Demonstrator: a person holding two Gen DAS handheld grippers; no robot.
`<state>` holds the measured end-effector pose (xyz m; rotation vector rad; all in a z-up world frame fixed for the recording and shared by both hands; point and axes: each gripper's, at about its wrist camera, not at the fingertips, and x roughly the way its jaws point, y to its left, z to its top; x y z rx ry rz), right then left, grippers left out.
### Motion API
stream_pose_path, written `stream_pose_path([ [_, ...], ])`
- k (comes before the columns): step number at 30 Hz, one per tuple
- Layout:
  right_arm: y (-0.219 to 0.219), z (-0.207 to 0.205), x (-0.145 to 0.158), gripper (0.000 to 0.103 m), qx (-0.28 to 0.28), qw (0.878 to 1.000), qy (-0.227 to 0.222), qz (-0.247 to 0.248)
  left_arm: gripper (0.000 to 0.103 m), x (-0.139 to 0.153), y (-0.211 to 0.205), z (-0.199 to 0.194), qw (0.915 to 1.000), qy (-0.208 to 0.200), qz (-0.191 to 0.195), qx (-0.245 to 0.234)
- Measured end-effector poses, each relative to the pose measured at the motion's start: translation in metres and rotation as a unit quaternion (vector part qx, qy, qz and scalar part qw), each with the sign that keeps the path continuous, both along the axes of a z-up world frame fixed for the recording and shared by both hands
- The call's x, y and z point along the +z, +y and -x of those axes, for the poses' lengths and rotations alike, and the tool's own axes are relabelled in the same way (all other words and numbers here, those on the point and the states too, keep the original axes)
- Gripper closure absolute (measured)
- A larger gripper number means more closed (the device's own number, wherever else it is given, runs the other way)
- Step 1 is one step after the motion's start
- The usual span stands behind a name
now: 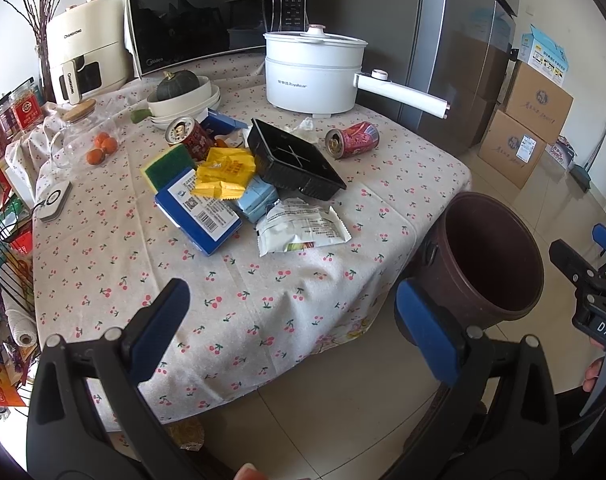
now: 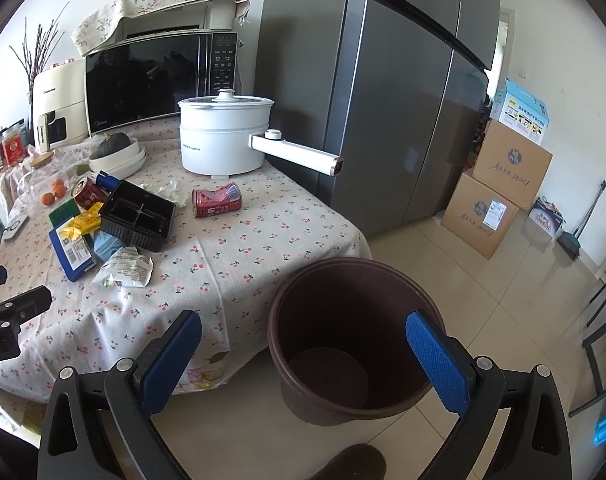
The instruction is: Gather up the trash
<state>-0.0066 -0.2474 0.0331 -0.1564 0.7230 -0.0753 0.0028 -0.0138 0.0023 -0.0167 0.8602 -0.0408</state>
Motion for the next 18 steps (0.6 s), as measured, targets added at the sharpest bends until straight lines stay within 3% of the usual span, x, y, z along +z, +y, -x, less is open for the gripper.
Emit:
stream_pose_path([
  [8,0.006,-0.002,0.008,0.000,0.009,1.000,-0.007,0.012,0.000,0.004,0.003,-0.001,1.0000,0.002,0.002,-0.005],
  [14,0.018,-0.019,0.024,0.000,0.033,0.999,0.003,0.012,0.000,0.018,0.030,-0.020,0.9992,-0.020,0.035,0.001],
  [18,0.030,-0.039,0.038,0.000,0.062,0.998,0.017,0.004,0.000,0.025,0.051,-0.040,0.9996,-0.020,0.020,0.010],
])
